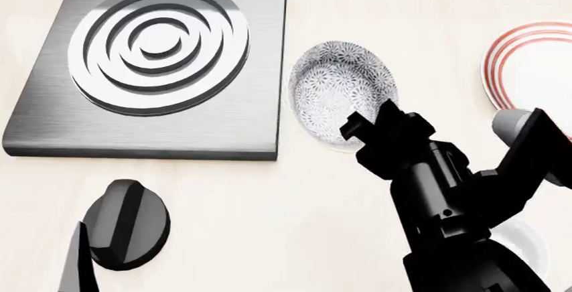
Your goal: Pick the akita bowl next to the ramekin and place it on the plate.
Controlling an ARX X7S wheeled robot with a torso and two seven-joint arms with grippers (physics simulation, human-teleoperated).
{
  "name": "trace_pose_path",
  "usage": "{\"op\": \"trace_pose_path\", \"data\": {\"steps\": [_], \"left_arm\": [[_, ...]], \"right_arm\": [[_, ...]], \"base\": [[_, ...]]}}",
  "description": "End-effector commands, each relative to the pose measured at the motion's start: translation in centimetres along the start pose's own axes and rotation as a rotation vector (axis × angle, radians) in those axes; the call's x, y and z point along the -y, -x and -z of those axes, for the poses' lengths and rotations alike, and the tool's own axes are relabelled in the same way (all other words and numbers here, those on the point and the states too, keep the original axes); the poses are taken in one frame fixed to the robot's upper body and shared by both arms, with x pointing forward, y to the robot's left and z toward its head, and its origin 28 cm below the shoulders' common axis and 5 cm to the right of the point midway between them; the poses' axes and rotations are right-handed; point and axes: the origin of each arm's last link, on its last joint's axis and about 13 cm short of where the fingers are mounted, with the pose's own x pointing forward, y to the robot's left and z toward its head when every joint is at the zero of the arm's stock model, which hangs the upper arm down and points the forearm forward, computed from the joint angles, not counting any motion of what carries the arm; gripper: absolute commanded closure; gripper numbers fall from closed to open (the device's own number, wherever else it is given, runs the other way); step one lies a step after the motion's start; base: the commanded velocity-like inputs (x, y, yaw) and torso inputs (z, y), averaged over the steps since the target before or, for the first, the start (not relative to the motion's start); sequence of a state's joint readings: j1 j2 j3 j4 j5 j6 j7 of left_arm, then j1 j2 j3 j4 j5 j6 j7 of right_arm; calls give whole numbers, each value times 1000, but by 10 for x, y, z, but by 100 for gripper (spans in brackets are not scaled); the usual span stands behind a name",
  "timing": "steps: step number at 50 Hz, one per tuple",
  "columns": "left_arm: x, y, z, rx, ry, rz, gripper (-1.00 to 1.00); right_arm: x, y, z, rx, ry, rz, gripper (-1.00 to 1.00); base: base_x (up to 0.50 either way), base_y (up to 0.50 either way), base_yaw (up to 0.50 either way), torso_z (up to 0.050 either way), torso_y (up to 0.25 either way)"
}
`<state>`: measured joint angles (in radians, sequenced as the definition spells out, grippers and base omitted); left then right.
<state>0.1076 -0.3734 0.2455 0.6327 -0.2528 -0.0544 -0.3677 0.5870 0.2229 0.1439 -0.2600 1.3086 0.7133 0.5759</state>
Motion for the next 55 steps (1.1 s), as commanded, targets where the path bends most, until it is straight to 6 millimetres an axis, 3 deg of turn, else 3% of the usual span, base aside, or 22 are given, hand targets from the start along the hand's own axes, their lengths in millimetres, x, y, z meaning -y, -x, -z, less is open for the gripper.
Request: {"op": "trace_pose_path", "data": {"steps": [1, 38, 55], "left_arm": [[0, 0, 1, 0, -3, 3, -100], [-1, -1, 4, -10, -1, 1, -100], [-2, -2, 5, -13, -5, 1, -100]], "right_arm": [[-5, -19, -22, 11, -26, 21, 100], [6, -67, -61, 34, -32, 215, 100], [8, -73, -80, 76, -49, 258, 100]], "base": [[0, 0, 0, 0, 0], [0, 0, 0, 0, 0], [0, 0, 0, 0, 1]]}}
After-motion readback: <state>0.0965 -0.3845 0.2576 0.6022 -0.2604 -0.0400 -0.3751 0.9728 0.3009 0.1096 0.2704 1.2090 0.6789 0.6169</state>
